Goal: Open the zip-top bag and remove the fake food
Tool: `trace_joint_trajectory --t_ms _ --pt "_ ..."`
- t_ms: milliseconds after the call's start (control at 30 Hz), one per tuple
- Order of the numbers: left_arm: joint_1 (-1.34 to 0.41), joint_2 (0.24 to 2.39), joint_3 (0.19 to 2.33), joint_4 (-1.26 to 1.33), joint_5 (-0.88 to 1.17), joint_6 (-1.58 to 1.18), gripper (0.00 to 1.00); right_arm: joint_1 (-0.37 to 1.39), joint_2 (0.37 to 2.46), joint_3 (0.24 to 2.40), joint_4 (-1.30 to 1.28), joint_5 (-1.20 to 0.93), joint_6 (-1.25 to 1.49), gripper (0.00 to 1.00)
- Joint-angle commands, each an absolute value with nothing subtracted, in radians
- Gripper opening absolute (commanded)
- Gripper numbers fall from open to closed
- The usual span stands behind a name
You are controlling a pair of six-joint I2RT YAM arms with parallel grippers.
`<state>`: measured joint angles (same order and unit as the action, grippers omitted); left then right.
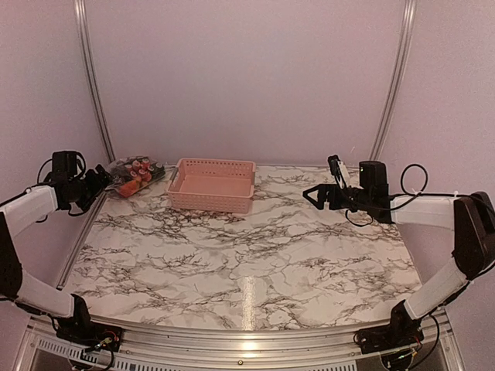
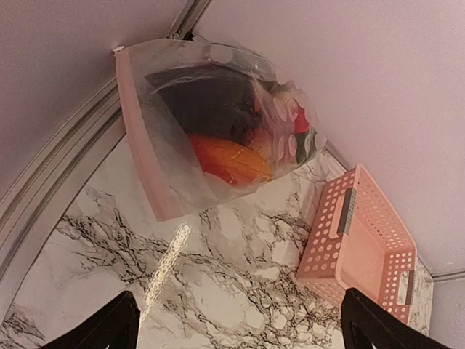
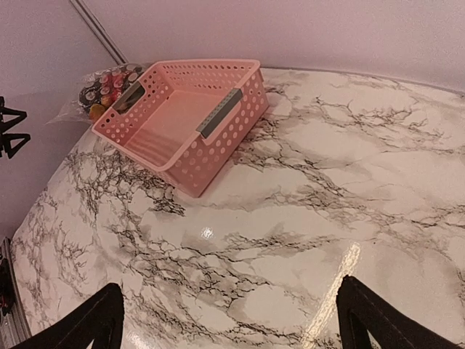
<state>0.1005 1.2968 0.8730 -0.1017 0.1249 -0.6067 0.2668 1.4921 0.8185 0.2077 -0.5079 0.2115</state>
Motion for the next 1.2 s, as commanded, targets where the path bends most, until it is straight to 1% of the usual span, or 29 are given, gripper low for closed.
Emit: trace_joint_trajectory --t_ms 0,133,400,533,667,833,1067,1167 --pt "0.178 1.321 0.889 -0.141 0.173 -0.678 0.99 0.277 1.476 0.844 0.190 -0.508 0.197 0.99" --pt "0.218 1.375 0.889 -0.143 0.132 -0.725 0.99 0.278 1.474 0.840 0.182 -0.512 0.186 0.99" --pt "0.232 1.479 0.928 -0.139 0.022 -0.782 0.99 0.278 1.485 0.833 0.189 -0.517 0.178 0.99" --pt "0.238 1.526 0.945 -0.051 0.029 -0.827 0.99 0.278 1.496 0.833 0.197 -0.521 0.179 0.99" --pt "0.246 1.593 0.997 -0.010 0.031 -0.850 0.97 0.278 1.500 0.835 0.193 -0.520 0.174 0.99" --pt "0.254 1.696 1.061 0.071 0.063 -0.888 0.92 0.277 1.510 0.843 0.188 -0.520 0.165 0.99" --pt "0.255 1.849 1.153 0.167 0.099 -0.948 0.81 0.278 1.535 0.857 0.187 -0.520 0.160 0.99" --pt "0.256 1.907 1.187 0.190 0.101 -0.960 0.73 0.278 1.545 0.863 0.189 -0.520 0.160 0.99"
